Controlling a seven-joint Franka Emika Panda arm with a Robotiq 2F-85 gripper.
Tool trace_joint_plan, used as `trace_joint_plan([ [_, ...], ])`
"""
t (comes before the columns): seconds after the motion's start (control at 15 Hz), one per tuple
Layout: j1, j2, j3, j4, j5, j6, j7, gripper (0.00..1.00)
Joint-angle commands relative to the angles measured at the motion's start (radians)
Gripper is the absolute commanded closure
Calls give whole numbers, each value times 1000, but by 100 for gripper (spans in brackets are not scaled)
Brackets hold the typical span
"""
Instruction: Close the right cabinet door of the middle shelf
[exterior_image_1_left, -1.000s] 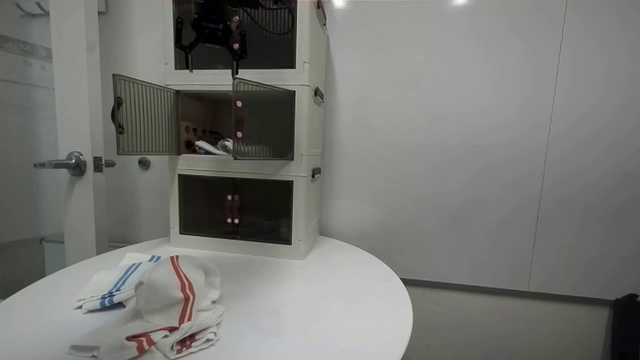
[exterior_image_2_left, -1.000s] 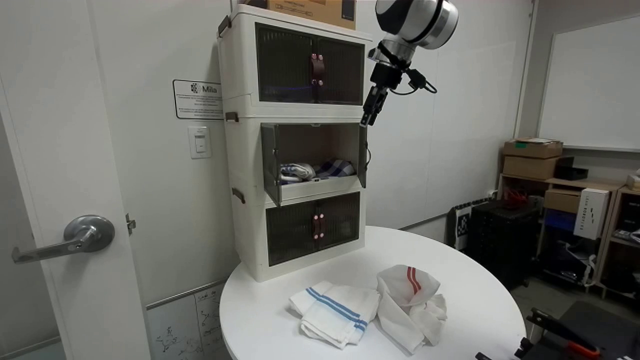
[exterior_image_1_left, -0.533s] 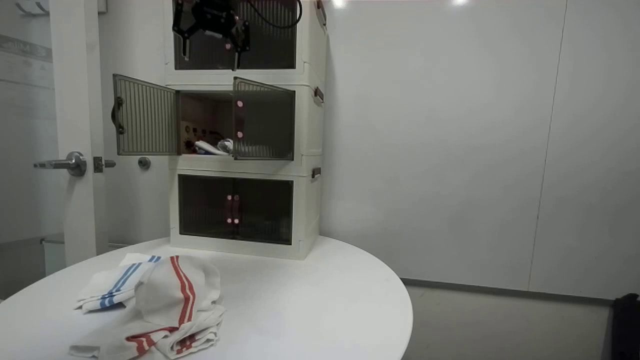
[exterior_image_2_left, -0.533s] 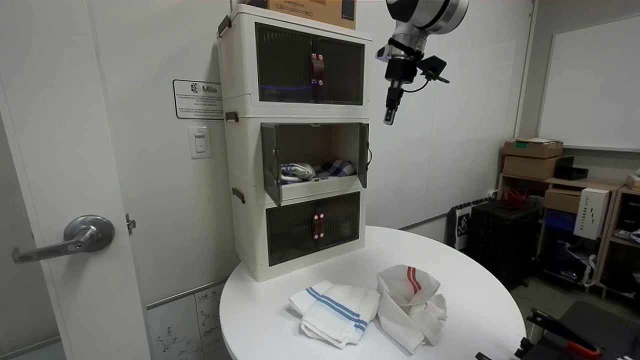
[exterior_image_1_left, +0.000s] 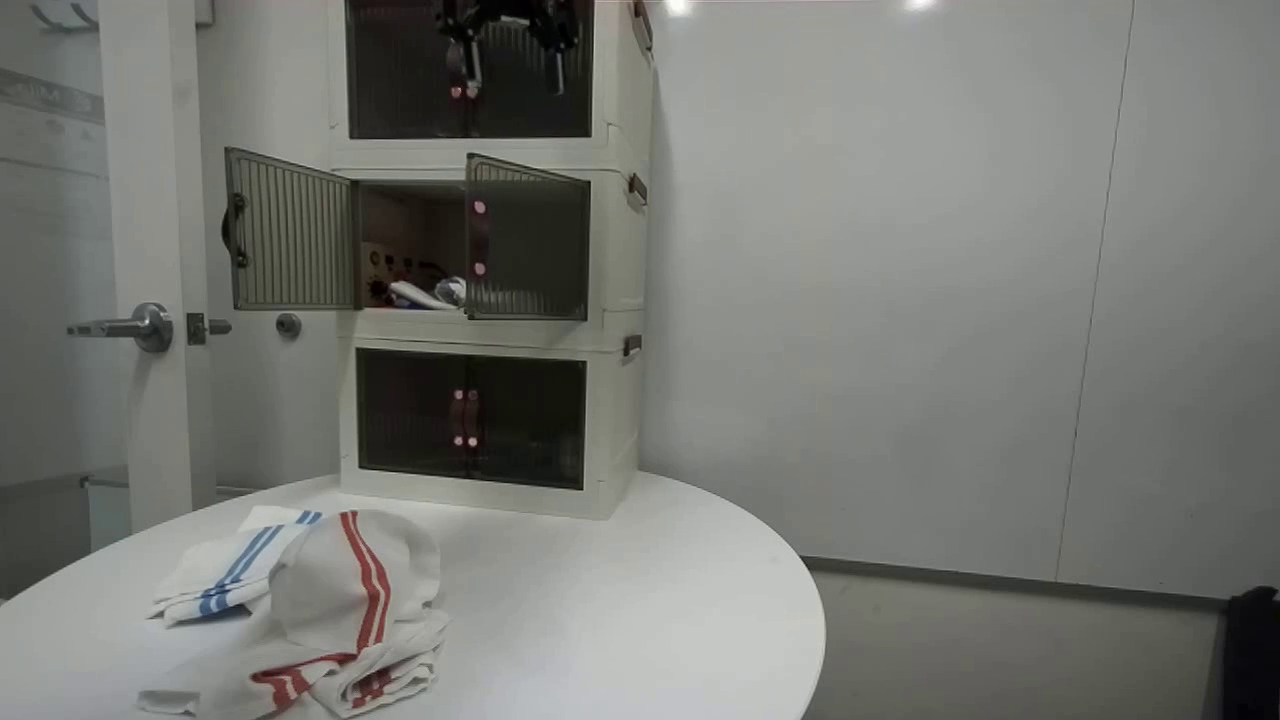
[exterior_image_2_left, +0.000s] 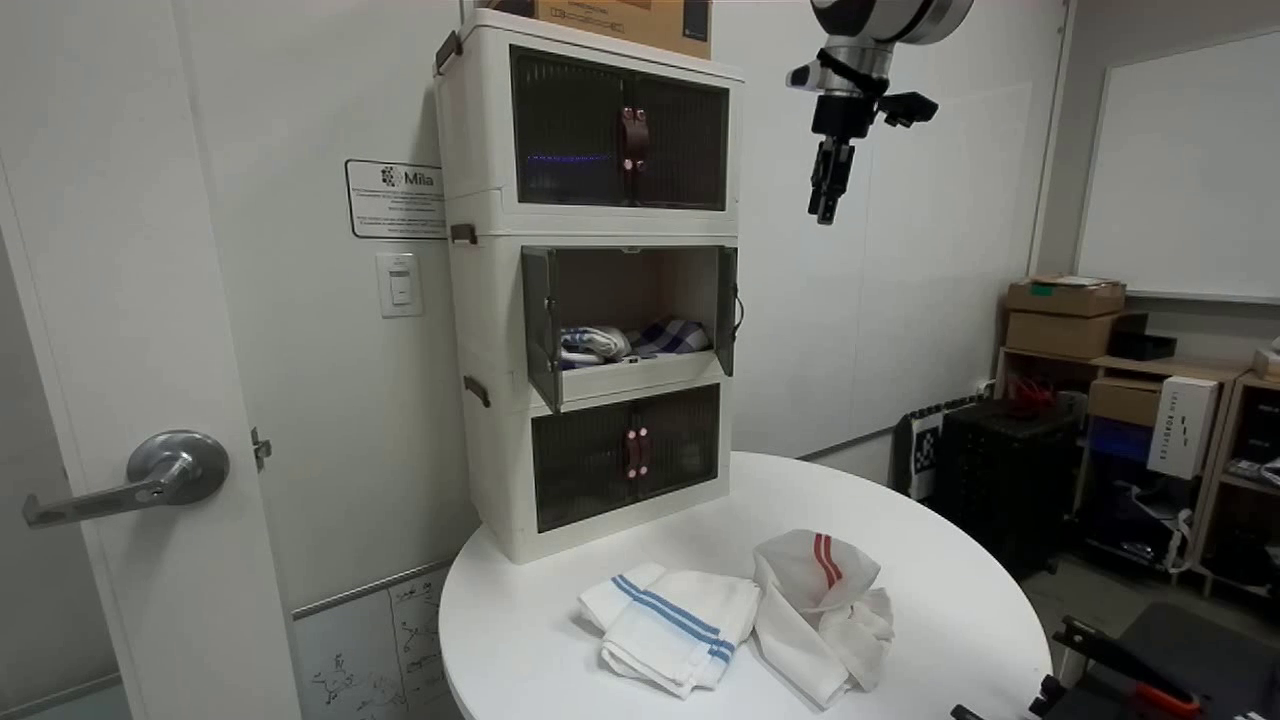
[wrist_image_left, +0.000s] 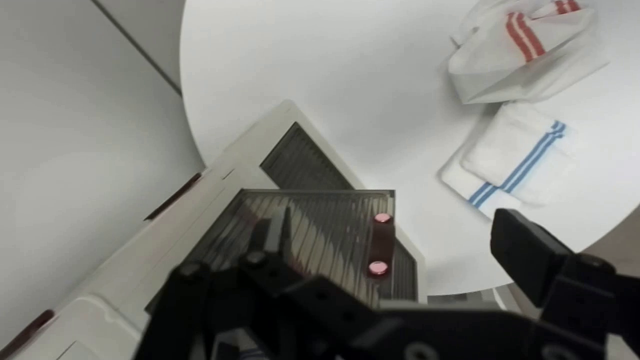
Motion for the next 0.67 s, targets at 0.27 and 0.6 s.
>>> trace_joint_plan([
  [0.27,5,60,1,-121,3,320,-3,0],
  [0.6,9,168,31,-85,76,319,28,0],
])
